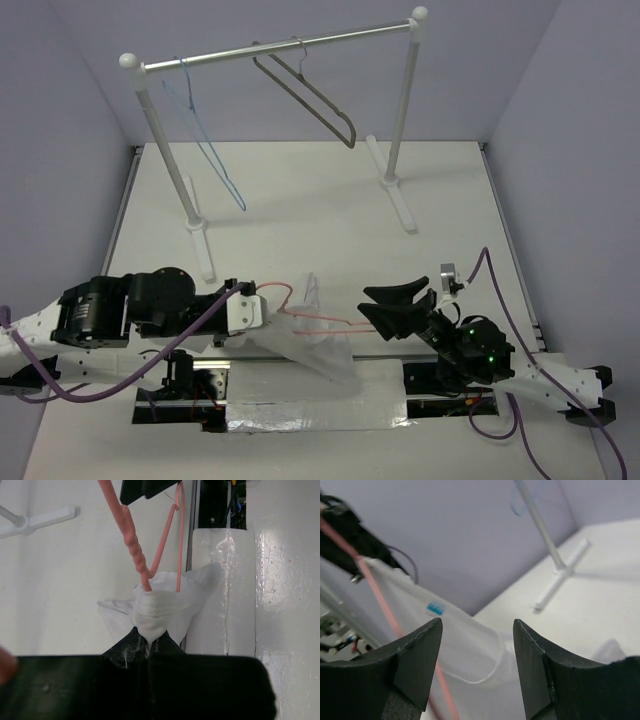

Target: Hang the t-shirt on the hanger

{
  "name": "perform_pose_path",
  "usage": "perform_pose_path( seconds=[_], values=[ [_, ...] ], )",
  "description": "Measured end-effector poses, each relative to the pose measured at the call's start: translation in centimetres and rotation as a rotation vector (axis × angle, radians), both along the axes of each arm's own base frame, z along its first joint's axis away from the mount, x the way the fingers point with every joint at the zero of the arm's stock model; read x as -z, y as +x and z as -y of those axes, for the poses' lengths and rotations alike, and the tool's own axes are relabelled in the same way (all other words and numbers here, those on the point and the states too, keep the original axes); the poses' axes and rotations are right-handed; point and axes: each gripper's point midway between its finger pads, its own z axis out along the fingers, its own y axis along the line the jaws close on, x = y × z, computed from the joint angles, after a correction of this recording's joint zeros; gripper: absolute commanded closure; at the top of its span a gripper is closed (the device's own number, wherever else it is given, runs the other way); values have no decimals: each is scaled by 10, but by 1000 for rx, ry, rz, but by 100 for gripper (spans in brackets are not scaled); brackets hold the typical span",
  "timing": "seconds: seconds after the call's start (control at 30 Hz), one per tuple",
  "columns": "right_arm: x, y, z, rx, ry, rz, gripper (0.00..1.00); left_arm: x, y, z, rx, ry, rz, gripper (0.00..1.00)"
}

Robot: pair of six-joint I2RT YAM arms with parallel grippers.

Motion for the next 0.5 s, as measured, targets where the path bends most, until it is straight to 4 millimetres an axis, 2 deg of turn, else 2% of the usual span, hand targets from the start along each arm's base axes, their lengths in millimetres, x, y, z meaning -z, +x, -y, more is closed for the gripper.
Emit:
perform_pose_path(
  seconds=[0.07,0.2,0.37,0.5],
  values=[
    [17,12,1,54,-30,-78,35,7,-2,1,16,18,-4,100],
    [36,25,5,121,-65,-196,35,11,-6,9,52,12,-1,100],
    [46,28,-9,117,-146,-298,36,4,-9,15,77,-26,3,100],
    [64,25,-23,86,-214,-357,37,2,-10,19,85,-36,2,100]
  ],
)
